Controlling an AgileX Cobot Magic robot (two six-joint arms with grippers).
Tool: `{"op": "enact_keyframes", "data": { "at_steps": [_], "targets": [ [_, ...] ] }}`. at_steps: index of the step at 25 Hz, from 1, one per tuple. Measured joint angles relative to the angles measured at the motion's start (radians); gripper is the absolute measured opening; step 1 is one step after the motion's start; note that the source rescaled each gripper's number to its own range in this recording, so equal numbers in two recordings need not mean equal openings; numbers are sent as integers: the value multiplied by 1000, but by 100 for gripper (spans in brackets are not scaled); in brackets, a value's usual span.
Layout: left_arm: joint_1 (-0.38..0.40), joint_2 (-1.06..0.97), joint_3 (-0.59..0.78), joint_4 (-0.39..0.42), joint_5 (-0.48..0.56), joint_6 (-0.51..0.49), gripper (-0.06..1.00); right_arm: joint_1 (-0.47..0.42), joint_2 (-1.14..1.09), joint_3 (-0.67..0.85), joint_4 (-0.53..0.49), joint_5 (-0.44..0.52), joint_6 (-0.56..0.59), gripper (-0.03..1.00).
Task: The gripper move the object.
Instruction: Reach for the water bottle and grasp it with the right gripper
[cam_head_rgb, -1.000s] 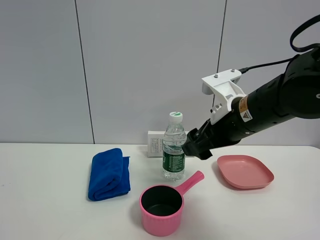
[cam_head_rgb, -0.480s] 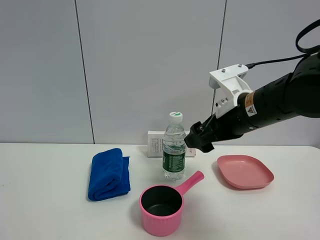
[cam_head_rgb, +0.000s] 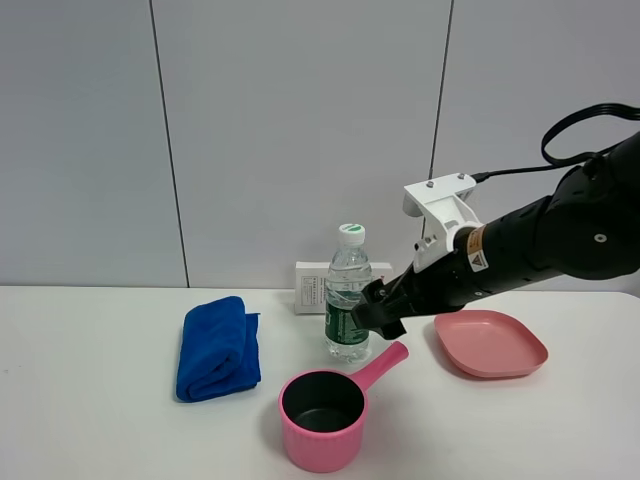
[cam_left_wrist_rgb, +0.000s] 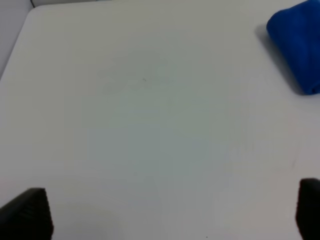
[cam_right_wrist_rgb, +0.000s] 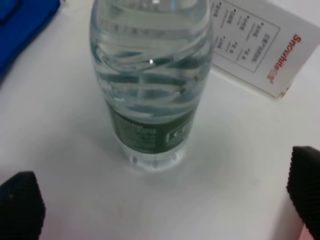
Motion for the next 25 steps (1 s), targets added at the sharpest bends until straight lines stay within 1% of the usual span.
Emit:
{"op": "enact_keyframes", "data": {
  "at_steps": [6,11,14,18,20,25],
  "targets": [
    [0,0,0,0,0,0,100,-29,19,0,33,-73,-15,100],
    [0,0,0,0,0,0,100,-30,51,0,55,-149,-113,100],
    [0,0,0,0,0,0,100,-30,70,0,116,-193,-172,100],
    [0,0,0,0,0,0,100,-30,104,0,205,-247,-217,100],
    [0,0,0,0,0,0,100,-31,114,0,224,-264,-227,100],
    [0,0,0,0,0,0,100,-31,118,0,231,-321,-258,100]
  ]
}}
